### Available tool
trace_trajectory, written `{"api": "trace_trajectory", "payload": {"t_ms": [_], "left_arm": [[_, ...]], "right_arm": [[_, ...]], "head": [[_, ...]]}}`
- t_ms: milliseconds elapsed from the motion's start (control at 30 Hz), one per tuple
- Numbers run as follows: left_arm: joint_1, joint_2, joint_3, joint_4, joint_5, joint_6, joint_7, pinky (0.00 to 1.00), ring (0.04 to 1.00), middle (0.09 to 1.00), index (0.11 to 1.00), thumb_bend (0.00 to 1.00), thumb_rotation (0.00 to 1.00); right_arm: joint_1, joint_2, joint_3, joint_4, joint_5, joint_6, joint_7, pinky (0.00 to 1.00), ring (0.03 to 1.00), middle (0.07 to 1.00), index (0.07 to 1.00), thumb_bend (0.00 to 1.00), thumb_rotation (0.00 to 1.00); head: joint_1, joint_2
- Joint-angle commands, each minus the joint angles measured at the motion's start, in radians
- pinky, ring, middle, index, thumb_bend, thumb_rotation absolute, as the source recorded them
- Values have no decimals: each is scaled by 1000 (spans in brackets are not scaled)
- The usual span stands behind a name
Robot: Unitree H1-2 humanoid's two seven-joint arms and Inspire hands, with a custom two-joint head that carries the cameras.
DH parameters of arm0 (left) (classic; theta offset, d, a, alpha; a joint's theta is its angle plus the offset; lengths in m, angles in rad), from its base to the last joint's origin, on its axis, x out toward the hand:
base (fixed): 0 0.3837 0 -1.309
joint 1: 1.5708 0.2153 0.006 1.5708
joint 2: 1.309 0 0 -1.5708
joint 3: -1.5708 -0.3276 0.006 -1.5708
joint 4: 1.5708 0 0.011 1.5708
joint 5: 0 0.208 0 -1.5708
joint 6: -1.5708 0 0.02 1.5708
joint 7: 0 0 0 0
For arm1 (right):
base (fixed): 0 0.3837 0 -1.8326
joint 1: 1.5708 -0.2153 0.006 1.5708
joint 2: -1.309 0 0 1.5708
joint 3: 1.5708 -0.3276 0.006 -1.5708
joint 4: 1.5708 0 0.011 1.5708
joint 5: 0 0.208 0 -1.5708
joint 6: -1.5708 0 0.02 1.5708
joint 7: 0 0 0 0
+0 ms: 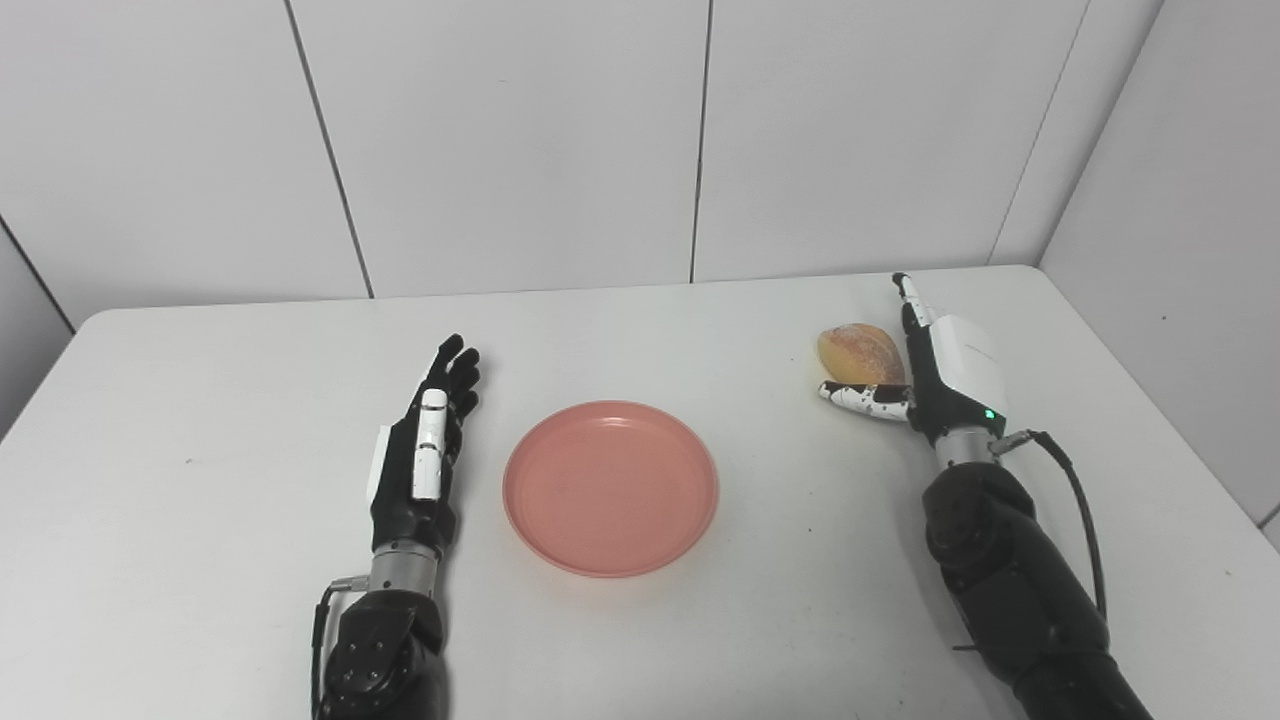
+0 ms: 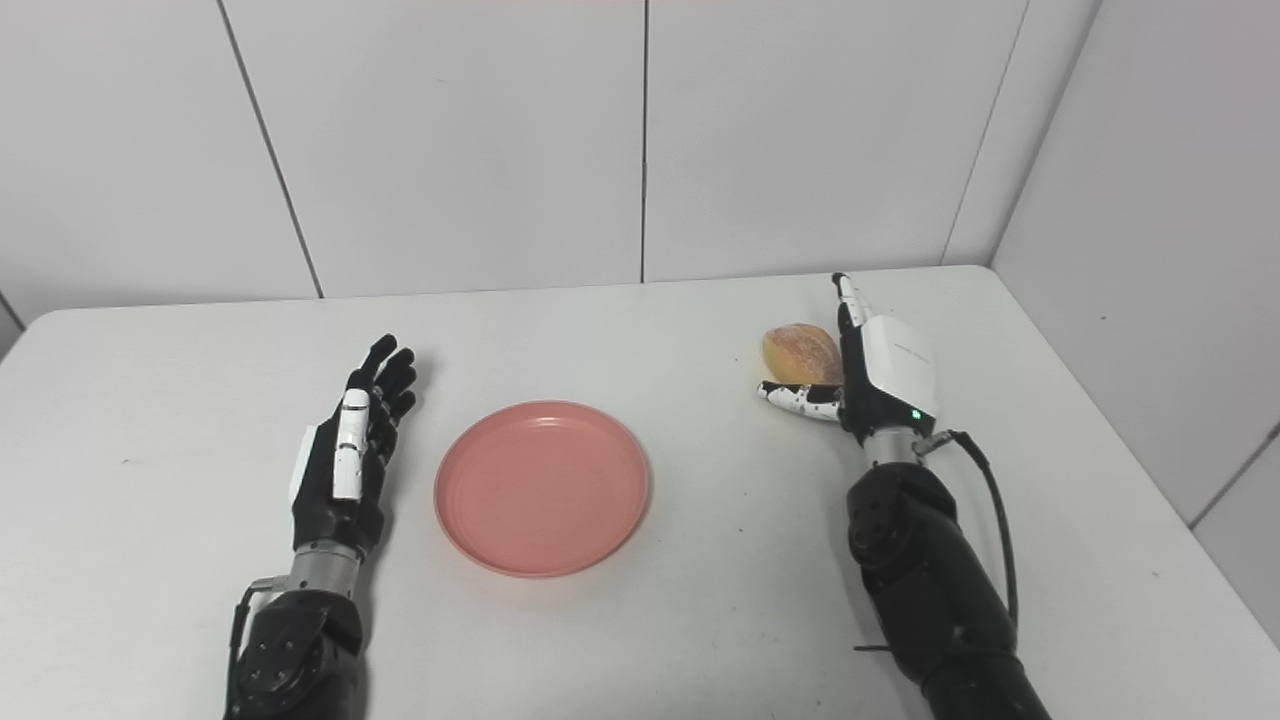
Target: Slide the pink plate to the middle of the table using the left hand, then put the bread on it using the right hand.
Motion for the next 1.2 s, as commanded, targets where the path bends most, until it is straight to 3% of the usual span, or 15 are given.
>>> {"api": "trace_trajectory", "payload": {"t_ms": [0, 267, 400, 467, 500, 567, 733, 1167], "left_arm": [[-7, 4, -5, -22, -9, -7, -21, 953, 938, 912, 891, 396, 1000], [-2, 9, -8, -33, -10, 11, -37, 946, 929, 908, 891, 419, 1000], [-1, 12, -9, -33, -6, 15, -38, 945, 931, 910, 897, 427, 1000], [-1, 9, -6, -34, -7, 19, -33, 937, 928, 906, 889, 414, 1000], [-1, 9, -6, -33, -7, 17, -34, 937, 929, 907, 888, 410, 1000], [-2, 13, -8, -28, -5, 9, -39, 939, 931, 908, 891, 411, 1000], [1, 15, -11, -38, -4, 17, -43, 943, 932, 911, 897, 406, 1000], [-10, 3, -16, -15, 3, -8, -32, 920, 919, 899, 885, 443, 1000]], "right_arm": [[-62, -24, 4, 8, 8, -4, -11, 785, 873, 907, 935, 673, 303], [-79, -14, 18, 67, 34, -28, -46, 644, 751, 811, 823, 563, 205], [-76, -7, 14, 70, 63, -33, -61, 448, 566, 670, 763, 490, 134], [-74, -5, 14, 74, 71, -50, -81, 253, 349, 500, 730, 456, 67], [-73, -5, 15, 78, 76, -62, -94, 224, 323, 476, 712, 448, 44], [-73, -6, 20, 87, 82, -79, -112, 216, 319, 469, 702, 441, 33], [-75, -8, 28, 103, 86, -98, -146, 314, 436, 565, 677, 433, 29], [-82, -23, 37, 157, 77, -206, -290, 339, 435, 532, 650, 475, 0]], "head": [[1, 2], [0, 9], [-2, 12], [-2, 12], [-2, 12], [-4, 12], [-2, 15], [45, 18]]}}
